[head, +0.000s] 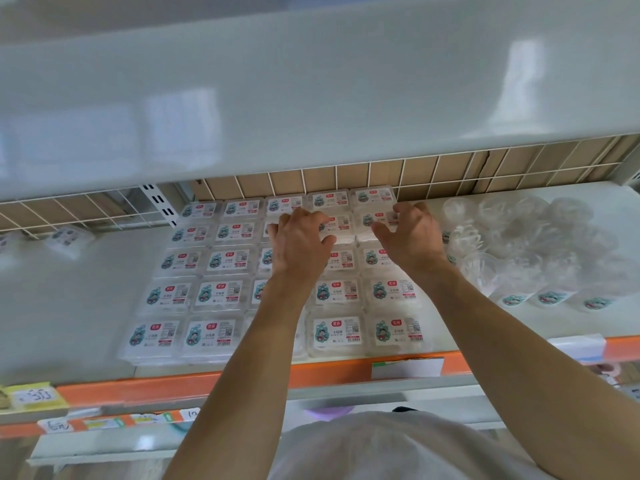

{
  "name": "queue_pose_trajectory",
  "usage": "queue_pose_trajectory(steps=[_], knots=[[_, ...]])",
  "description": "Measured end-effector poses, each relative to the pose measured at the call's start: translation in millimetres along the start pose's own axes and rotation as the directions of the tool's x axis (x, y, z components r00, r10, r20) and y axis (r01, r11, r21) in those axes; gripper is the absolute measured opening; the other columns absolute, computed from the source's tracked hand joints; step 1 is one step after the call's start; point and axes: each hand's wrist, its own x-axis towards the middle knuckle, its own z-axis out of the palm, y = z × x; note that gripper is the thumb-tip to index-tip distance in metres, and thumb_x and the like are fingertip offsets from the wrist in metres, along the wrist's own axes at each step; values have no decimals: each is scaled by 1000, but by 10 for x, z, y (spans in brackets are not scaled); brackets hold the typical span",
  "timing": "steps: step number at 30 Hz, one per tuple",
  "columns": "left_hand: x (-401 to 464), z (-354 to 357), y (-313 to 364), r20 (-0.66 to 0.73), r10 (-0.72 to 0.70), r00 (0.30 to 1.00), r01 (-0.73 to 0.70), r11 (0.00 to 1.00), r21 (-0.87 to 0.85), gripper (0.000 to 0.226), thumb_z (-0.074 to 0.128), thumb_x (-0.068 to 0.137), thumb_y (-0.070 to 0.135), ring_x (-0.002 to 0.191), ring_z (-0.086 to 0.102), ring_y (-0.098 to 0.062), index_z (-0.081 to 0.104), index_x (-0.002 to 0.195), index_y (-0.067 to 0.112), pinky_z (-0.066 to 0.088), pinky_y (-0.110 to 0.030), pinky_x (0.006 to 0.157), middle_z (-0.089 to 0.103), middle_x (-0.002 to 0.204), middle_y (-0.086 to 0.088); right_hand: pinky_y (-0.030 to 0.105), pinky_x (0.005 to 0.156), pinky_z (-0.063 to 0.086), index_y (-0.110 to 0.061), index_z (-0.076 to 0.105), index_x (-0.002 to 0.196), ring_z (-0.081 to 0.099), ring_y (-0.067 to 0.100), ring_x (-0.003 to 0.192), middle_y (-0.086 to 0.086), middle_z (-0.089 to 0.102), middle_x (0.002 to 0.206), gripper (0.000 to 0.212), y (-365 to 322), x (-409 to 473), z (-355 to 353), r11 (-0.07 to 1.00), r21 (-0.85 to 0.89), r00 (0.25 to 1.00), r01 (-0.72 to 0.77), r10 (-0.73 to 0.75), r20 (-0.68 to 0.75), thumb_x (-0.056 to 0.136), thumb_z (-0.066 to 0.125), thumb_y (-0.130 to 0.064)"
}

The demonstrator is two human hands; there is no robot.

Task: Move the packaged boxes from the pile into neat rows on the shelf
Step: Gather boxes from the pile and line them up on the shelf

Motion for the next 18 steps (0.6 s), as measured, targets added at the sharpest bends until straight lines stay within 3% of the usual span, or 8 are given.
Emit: queue_pose_trajectory(steps=[6, 9, 12, 18], knots=[[-145, -86, 84, -16, -62, 998, 62, 998, -7, 34, 63, 94, 41, 117, 53, -25, 65, 124, 26, 32, -39, 100, 62, 125, -1, 40, 94, 44, -9, 53, 134, 49, 34, 116, 16, 50, 128, 54, -2, -151, -77, 1000, -7, 999, 23, -23, 27, 94, 59, -45], [-266, -174, 88, -24, -89, 996, 87, 994, -68, 32, 62, 94, 38, 116, 57, -25, 67, 123, 27, 33, -39, 101, 64, 125, -1, 39, 100, 42, -7, 57, 134, 50, 36, 122, 16, 53, 133, 51, -67, -297, -179, 986, -15, 985, 165, -164, 47, 93, 62, -38], [-447, -334, 60, -31, -137, 990, 129, 975, -179, 31, 64, 94, 35, 111, 63, -23, 69, 122, 23, 46, -39, 100, 67, 124, -3, 37, 101, 40, -4, 63, 128, 54, 34, 119, 16, 58, 131, 45, -129, -441, -329, 950, 11, 947, 311, -311, 81, 92, 66, -32], [-962, -635, 14, -17, -280, 960, 268, 934, -238, 35, 67, 93, 33, 114, 62, -25, 68, 124, 19, 50, -37, 97, 66, 123, -9, 42, 105, 41, -13, 56, 136, 48, 32, 126, 9, 51, 138, 53, -249, -668, -592, 892, -34, 826, 451, -402, 395, 96, 57, -47]])
